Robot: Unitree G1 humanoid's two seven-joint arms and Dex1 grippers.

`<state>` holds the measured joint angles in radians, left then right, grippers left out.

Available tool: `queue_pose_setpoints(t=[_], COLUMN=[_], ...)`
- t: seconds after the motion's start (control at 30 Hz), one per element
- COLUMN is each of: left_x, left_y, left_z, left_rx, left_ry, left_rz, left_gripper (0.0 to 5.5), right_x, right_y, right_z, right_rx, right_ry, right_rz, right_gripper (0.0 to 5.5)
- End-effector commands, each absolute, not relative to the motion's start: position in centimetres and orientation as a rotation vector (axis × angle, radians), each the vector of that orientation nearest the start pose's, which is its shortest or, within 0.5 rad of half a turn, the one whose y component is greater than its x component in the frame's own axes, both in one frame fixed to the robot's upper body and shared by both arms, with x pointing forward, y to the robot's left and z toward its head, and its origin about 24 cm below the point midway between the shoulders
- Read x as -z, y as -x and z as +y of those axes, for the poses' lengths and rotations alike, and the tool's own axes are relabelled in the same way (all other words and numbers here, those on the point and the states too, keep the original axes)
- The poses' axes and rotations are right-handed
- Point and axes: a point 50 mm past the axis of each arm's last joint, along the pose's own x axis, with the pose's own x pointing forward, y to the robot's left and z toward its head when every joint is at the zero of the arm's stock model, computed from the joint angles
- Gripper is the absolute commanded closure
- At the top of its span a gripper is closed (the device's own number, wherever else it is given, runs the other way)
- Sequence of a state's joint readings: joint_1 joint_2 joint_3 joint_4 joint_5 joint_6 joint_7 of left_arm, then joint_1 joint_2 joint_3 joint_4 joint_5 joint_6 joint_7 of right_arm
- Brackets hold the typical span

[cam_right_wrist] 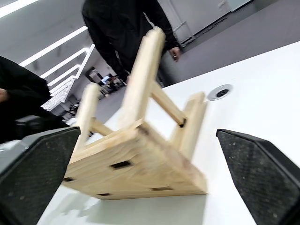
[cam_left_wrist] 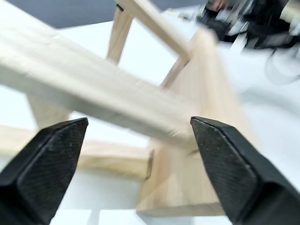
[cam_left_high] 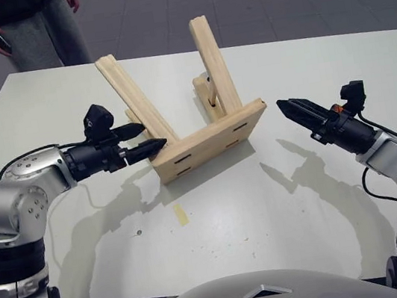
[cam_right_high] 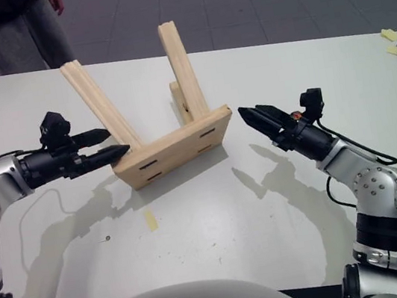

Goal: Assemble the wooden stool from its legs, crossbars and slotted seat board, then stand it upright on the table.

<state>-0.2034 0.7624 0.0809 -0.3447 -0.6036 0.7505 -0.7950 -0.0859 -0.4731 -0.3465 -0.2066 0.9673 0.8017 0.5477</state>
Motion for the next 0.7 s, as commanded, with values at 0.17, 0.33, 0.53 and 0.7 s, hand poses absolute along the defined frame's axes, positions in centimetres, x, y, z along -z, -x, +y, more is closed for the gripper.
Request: queue_pose_setpoints(t=[0.17,0.33,0.53,0.7], left_x=[-14.3,-14.1,-12.9,-11.2], left_y=[-28.1,-29.6,-28.9,-28.5], left_z=[23.4,26.0,28.1,27.8], left_rx=[0.293,0.004,-0.013,0.134], left_ry=[0.067,-0.02,-0.082,-0.126], left_rz=[-0.001,-0.057,-0.004,0.078], left_gripper=[0.12,0.12,0.12,0.12], right_x=[-9.1,-8.0,-10.4,-11.5], right_y=[-30.4,-32.1,-26.8,-21.5], right_z=[-21.9,-19.3,-21.5,-20.3], right_rx=[-0.3,-0.5,-0.824,-1.073], right_ry=[-0.137,-0.103,-0.297,-0.374], right_rz=[0.18,0.213,0.24,0.354], right_gripper=[0.1,0.1,0.1,0.1])
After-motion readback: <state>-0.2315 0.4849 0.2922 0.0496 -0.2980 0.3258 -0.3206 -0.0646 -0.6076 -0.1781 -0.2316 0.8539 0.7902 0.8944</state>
